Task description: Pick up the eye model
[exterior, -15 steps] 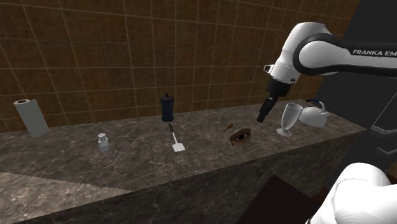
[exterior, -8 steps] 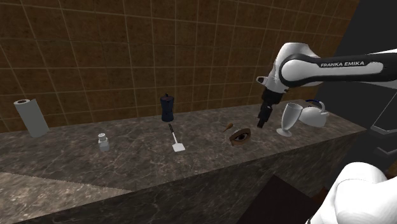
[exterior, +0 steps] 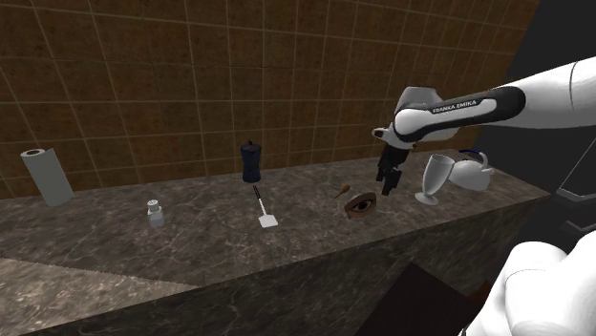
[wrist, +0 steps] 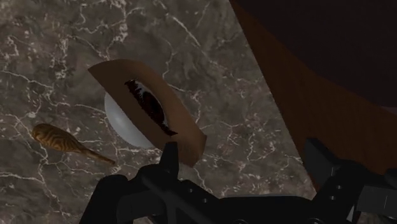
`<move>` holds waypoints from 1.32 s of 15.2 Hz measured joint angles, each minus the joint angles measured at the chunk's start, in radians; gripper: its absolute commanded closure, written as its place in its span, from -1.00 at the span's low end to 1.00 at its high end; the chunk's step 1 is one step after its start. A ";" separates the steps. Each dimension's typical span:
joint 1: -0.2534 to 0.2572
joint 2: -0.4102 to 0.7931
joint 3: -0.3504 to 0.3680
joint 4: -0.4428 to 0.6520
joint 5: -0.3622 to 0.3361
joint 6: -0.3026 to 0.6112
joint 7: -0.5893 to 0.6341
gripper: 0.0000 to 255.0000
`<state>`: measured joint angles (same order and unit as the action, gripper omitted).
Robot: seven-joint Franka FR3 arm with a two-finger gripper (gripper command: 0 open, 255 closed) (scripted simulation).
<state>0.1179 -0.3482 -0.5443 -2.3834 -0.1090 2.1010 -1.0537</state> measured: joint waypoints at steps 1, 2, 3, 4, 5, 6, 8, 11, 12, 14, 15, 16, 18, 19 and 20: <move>0.011 0.039 -0.023 0.015 0.009 0.019 -0.055 -1.00; 0.027 0.089 -0.043 0.039 0.027 0.039 -0.109 -1.00; 0.040 0.137 -0.062 0.059 0.048 0.059 -0.163 -1.00; 0.047 0.179 -0.081 0.070 0.067 0.082 -0.222 -1.00; 0.054 0.216 -0.095 0.084 0.085 0.097 -0.278 -1.00; 0.063 0.274 -0.109 0.122 0.119 0.107 -0.339 -1.00; 0.064 0.380 -0.123 0.180 0.187 0.127 -0.465 -1.00; 0.045 0.496 -0.116 0.244 0.261 0.150 -0.612 -1.00; 0.039 0.521 -0.111 0.254 0.280 0.159 -0.635 -1.00; 0.034 0.549 -0.103 0.254 0.302 0.180 -0.656 -1.00; 0.031 0.560 -0.100 0.255 0.311 0.188 -0.664 -1.00; 0.026 0.574 -0.096 0.255 0.323 0.198 -0.674 -1.00; 0.021 0.595 -0.088 0.245 0.343 0.224 -0.688 -1.00; 0.018 0.602 -0.086 0.245 0.349 0.229 -0.693 -1.00; 0.016 0.606 -0.084 0.243 0.353 0.234 -0.696 1.00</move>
<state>0.1342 0.2576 -0.6286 -2.1399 0.2442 2.3349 -1.7500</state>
